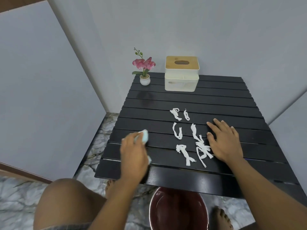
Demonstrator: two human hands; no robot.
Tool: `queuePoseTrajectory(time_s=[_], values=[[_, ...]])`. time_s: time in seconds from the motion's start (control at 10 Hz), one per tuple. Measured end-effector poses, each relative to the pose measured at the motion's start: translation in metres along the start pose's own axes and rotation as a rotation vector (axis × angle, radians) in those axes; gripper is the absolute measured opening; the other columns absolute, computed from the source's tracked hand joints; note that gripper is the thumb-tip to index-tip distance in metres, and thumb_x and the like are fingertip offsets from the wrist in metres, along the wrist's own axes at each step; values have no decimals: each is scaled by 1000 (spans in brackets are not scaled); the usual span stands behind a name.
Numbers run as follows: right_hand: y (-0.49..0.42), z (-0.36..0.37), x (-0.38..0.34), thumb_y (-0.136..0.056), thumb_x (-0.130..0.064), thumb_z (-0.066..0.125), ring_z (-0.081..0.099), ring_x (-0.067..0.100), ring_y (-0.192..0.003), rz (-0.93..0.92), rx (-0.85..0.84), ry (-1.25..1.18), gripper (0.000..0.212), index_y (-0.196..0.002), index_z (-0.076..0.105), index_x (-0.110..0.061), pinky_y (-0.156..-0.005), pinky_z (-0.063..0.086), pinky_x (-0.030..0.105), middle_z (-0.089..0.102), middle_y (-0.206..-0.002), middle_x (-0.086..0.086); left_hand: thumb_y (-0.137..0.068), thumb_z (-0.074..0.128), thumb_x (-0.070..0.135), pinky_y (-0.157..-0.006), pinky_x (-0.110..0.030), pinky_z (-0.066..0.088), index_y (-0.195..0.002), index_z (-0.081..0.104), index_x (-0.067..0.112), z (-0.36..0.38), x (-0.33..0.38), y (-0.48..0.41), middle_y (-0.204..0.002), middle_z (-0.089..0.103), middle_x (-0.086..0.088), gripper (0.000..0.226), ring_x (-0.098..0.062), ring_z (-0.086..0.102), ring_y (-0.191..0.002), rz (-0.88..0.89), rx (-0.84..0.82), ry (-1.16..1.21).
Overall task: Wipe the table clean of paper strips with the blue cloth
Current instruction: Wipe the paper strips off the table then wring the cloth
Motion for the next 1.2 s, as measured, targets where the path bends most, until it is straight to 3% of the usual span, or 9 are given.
queuePoseTrajectory(time_s=[0.1,0.2,0.4,0.5,0.6,0.7,0.9,1.0,1.2], values=[[-1,1,0,-96,-39,36,17,17,-145,-1,-1,8,47,-142,39,-31,-118,9,43,30,-155,-3,-87,54,2,-103,-44,41,-123,58,5,-5,-20,15,-121,57,-14,36,-30,48,-114,8,20,-74],[0,1,0,-96,-39,36,17,17,-144,1,-2,8,47,-142,39,-31,-118,9,43,29,-155,-3,-90,38,10,-108,-47,37,-125,56,6,14,8,29,-124,56,-12,40,-31,46,-118,57,14,-95],[0,1,1,-96,-39,36,17,16,-144,0,1,4,47,-142,40,-32,-118,8,42,30,-155,-4,-86,47,4,-111,-39,31,-133,50,12,40,66,33,-133,51,-6,48,-26,41,-128,122,-89,25],[1,1,2,-96,-40,36,17,16,-144,-1,1,-2,47,-142,40,-32,-118,8,42,30,-155,-4,-80,56,-2,-105,-41,38,-130,55,9,20,41,23,-129,55,-10,51,-29,48,-120,147,-132,22],[0,1,1,-96,-39,37,19,17,-144,-4,13,-3,46,-141,41,-32,-118,9,43,31,-154,-3,-82,58,-4,-94,-47,46,-120,61,4,-11,-21,22,-118,62,-16,39,-34,55,-107,-2,-19,-93],[0,2,0,-96,-38,37,20,18,-144,-3,11,2,46,-141,41,-31,-117,10,43,31,-154,-2,-85,58,4,-91,-46,45,-117,60,6,-17,-38,31,-118,60,-13,32,-32,52,-109,-54,82,-116],[1,1,0,-96,-38,37,21,19,-143,-5,21,1,46,-141,41,-30,-117,12,44,32,-154,-2,-86,53,11,-103,-46,40,-124,56,9,21,25,47,-123,56,-9,38,-29,48,-115,33,15,-78],[3,0,-1,-96,-38,37,21,19,-144,-13,20,-8,46,-141,42,-29,-117,12,44,32,-154,-1,-85,54,7,-106,-39,37,-128,54,13,35,59,44,-126,56,-5,43,-25,47,-119,113,-34,55],[-3,-7,-1,-95,-34,47,22,19,-143,43,-16,-170,43,-138,48,-27,-116,11,43,36,-152,-1,-93,48,10,-107,-39,32,-135,50,14,18,43,-54,-133,52,-5,43,-25,44,-124,222,-85,88]])
Point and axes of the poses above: each hand's wrist, its own y-axis away from the middle knuckle, its own z-axis out of the palm, x = y × z, the point moved 5 cm from there along -y, towards the middle knuckle
